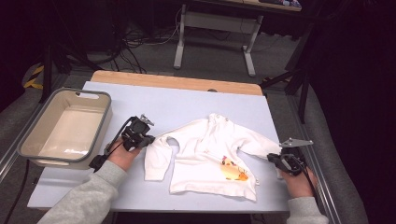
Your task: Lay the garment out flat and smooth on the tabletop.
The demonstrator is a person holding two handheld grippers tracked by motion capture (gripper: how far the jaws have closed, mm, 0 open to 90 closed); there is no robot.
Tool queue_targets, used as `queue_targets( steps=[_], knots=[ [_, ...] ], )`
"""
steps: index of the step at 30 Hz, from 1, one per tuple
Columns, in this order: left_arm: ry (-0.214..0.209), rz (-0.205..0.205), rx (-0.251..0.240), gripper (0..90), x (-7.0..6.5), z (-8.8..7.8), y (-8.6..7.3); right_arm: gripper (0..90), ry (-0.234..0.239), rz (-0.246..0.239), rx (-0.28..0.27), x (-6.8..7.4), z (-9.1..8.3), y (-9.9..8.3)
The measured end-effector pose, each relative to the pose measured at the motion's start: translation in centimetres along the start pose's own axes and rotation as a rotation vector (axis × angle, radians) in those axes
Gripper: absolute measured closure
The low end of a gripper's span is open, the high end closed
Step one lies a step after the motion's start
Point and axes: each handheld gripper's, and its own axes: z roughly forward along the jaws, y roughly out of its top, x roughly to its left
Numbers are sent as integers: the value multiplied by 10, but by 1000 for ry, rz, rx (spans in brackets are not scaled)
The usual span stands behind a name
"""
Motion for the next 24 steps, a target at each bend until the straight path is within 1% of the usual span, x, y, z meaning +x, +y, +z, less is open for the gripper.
queue_targets(
  steps=[2,3,4,6,8,9,10,11,12,13,14,15,16,17,18,19,20,21,22,24],
  knots=[
    [25,-10,11,886,2,-4,-5,846,-13,9,3,-4,-4,-4],
    [40,-15,21,887,2,-7,-8,846,-11,16,8,-6,-5,-6],
    [40,-15,21,886,2,-7,-8,846,-11,16,8,-6,-5,-6],
    [42,-32,27,886,3,-11,-12,843,-10,22,12,-7,-7,-7],
    [33,-50,28,885,4,-13,-14,822,-7,30,-3,-8,-9,-7],
    [15,-47,9,874,4,-15,-15,747,6,37,-28,-6,-10,-5],
    [15,-47,9,836,4,-15,-15,747,6,37,-28,-6,-10,-5],
    [18,-36,-22,744,3,-18,-12,694,16,31,-55,-4,-11,0],
    [18,-36,-22,707,3,-18,-12,694,16,31,-55,-4,-11,0],
    [13,-34,-39,707,3,-19,-10,674,20,30,-62,-3,-10,2],
    [13,-31,-50,662,2,-19,-7,641,28,29,-75,-2,-10,5],
    [8,-20,-61,577,0,-18,-1,615,43,28,-91,1,-8,11],
    [8,-20,-61,552,0,-18,-1,588,47,25,-96,2,-6,14],
    [5,-15,-71,552,-3,-18,2,588,47,25,-96,2,-6,14],
    [1,-6,-78,523,-5,-17,6,556,46,22,-107,3,-4,17],
    [0,3,-87,501,-8,-16,10,553,52,25,-114,4,-3,20],
    [-10,16,-100,461,-10,-13,17,535,65,25,-125,5,1,27],
    [-10,16,-100,443,-10,-13,17,535,65,25,-125,5,1,27],
    [-15,24,-105,443,-11,-12,21,527,70,26,-131,6,3,30],
    [-43,17,-122,407,-12,-4,30,506,96,22,-140,8,11,40]
  ],
)
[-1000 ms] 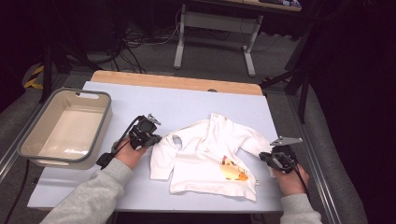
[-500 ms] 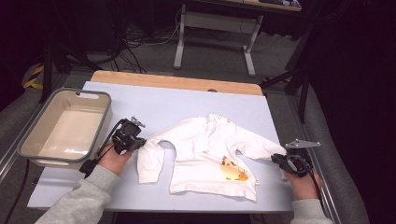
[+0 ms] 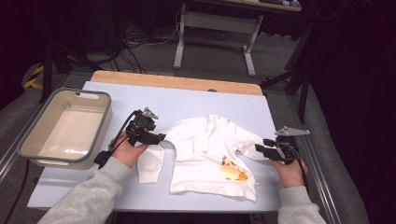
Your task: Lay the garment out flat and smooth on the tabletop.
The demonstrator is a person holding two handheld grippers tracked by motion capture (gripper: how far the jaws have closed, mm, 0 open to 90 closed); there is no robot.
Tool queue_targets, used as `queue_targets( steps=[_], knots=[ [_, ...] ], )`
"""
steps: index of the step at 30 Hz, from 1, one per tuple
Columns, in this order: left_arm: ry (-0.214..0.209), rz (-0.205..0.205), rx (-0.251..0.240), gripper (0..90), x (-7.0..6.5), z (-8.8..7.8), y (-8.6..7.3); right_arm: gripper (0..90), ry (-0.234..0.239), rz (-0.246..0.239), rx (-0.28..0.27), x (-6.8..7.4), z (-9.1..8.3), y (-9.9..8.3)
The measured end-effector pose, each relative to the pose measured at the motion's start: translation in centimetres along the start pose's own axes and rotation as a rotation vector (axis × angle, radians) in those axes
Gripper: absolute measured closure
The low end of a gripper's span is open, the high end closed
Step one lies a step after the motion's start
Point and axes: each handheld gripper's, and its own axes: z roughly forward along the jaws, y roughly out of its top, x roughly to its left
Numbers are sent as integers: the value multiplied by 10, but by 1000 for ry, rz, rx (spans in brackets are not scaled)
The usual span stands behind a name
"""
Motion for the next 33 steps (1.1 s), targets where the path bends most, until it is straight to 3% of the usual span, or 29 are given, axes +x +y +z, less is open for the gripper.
queue_targets(
  steps=[8,14,17,23,26,27,31,33],
  knots=[
    [-31,4,-6,392,5,19,12,471,6,9,20,-5,23,11],
    [-39,-2,-4,387,8,34,20,429,-28,19,55,-13,42,16],
    [-52,5,21,409,9,44,23,423,-42,35,70,-18,50,17],
    [-38,13,62,527,8,57,27,403,-90,56,97,-27,62,19],
    [-7,38,92,662,4,64,29,416,-102,65,124,-30,69,20],
    [-7,40,101,662,4,66,30,416,-102,65,124,-30,69,20],
    [1,47,124,786,3,72,30,465,-100,58,151,-29,75,20],
    [0,31,128,844,6,73,29,524,-90,62,151,-28,76,20]
  ],
)
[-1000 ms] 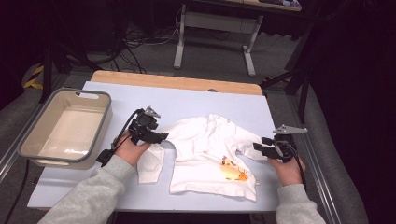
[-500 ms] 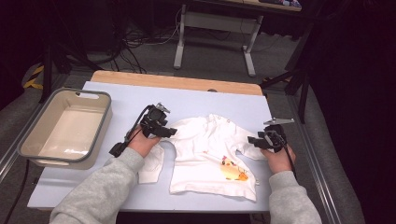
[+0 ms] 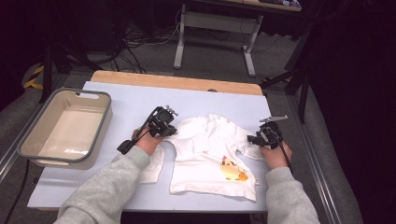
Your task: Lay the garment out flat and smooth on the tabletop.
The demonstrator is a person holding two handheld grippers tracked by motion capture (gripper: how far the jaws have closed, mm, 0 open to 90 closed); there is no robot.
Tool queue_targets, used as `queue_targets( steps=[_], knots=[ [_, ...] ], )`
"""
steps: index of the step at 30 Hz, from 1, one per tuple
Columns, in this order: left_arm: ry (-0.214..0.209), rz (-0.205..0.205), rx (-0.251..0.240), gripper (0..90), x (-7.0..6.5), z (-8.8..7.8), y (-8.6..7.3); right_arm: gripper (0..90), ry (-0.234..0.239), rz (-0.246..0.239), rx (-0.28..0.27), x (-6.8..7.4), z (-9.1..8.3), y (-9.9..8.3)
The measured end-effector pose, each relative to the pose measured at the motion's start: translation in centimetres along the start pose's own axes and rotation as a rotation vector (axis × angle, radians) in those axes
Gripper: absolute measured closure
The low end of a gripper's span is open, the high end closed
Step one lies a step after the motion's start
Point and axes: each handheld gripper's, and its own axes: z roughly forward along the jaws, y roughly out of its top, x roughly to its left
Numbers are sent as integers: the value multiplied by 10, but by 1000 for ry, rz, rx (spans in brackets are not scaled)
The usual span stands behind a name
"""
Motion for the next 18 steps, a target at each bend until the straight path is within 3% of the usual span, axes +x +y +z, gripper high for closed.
queue_targets(
  steps=[2,3,6,9,18],
  knots=[
    [-14,-23,-1,883,3,0,0,672,25,-2,1,2,0,0],
    [-20,-29,2,883,3,0,0,672,25,-2,1,2,0,0],
    [-5,-25,-5,889,2,-2,1,853,58,-25,12,6,0,2],
    [18,-24,-31,891,4,-8,2,878,39,-62,16,11,-3,6],
    [68,-51,-82,891,18,-20,8,883,-20,-85,-58,6,-14,24]
  ],
)
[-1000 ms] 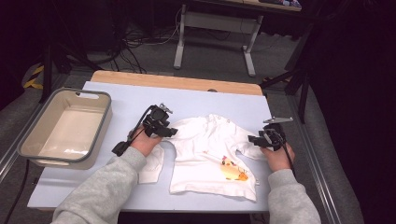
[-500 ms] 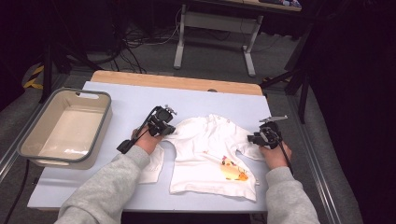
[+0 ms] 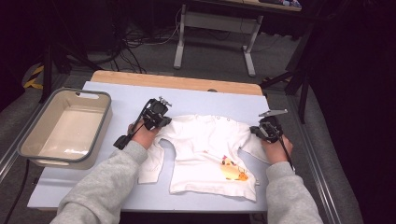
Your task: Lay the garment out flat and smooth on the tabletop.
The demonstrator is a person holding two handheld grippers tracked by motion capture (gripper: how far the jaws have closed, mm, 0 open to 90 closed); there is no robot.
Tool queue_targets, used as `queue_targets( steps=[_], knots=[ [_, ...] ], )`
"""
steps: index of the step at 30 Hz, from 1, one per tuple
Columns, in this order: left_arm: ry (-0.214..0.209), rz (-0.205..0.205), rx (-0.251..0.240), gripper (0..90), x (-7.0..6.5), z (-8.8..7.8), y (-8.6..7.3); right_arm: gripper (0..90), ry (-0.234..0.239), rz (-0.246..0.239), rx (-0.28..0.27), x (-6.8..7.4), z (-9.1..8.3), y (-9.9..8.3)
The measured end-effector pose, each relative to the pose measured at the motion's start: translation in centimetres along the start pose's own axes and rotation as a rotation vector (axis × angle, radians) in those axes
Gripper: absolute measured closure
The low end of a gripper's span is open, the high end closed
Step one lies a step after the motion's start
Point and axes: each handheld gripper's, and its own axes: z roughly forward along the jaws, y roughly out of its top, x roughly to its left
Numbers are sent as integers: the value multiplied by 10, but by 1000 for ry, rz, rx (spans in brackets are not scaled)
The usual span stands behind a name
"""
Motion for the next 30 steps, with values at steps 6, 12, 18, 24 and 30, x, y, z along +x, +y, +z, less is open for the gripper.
queue_targets(
  steps=[6,12,18,24,30],
  knots=[
    [16,-16,-28,891,7,0,5,884,-35,2,-22,-9,-1,12],
    [53,-29,-65,890,10,4,15,884,-90,15,-26,-22,-1,24],
    [37,-62,-57,688,12,10,16,706,-137,37,-15,-25,6,23],
    [5,-74,-89,526,9,-5,11,564,-120,64,-27,-29,-3,13],
    [-65,-52,-119,528,-1,-24,-5,563,-114,87,-9,-39,-15,-7]
  ],
)
